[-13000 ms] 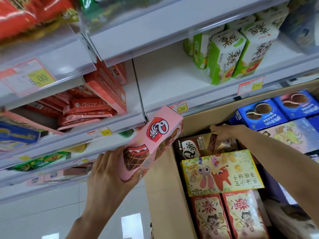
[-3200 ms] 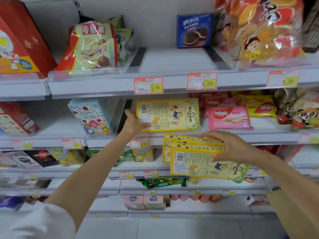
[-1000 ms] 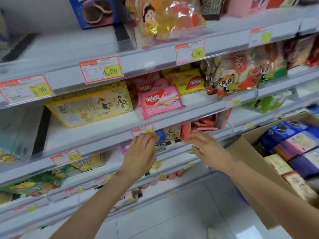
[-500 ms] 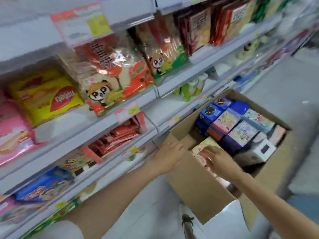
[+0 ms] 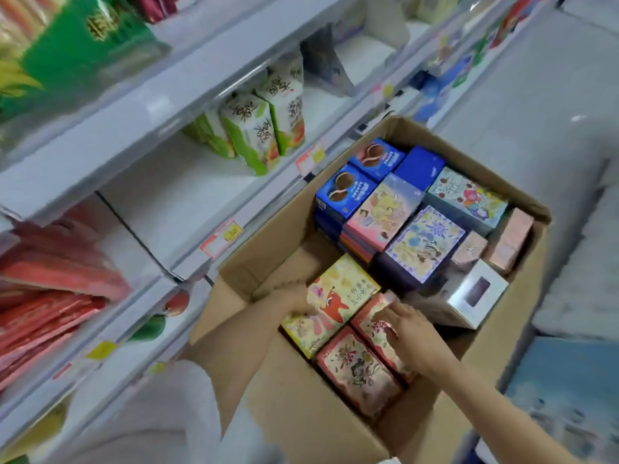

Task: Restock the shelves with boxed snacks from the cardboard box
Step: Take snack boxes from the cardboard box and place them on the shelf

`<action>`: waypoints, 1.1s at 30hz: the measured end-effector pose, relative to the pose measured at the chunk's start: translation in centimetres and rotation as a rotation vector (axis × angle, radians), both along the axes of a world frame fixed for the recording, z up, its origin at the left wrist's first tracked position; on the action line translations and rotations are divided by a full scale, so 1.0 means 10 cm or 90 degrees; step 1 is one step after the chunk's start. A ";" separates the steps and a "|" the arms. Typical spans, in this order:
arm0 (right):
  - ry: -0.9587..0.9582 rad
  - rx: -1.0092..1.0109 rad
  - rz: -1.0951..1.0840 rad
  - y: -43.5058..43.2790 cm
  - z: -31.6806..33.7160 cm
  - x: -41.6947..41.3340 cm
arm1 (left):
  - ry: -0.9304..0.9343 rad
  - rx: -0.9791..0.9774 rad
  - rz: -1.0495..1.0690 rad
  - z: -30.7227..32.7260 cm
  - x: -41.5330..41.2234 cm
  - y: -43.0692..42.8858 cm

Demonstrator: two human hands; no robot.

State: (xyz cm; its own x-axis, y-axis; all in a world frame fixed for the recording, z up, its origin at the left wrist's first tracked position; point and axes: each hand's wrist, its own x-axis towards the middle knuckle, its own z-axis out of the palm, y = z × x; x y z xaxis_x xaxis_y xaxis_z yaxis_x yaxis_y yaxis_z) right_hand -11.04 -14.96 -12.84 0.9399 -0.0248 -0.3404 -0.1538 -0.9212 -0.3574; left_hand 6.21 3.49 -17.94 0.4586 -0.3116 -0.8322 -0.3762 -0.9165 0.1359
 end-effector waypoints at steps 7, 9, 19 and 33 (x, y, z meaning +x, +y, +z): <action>0.018 0.074 -0.011 -0.08 -0.13 0.15 | 0.077 0.047 0.046 -0.36 0.00 -0.09; 0.013 0.086 -0.016 -0.09 -0.15 0.17 | 0.060 0.037 0.028 -0.31 0.03 -0.08; 0.077 0.044 0.100 -0.14 -0.35 0.53 | -0.354 -0.125 0.013 0.87 0.03 0.18; 0.244 -0.253 0.429 0.41 -0.92 1.45 | -0.632 -0.326 0.161 1.30 -0.13 0.71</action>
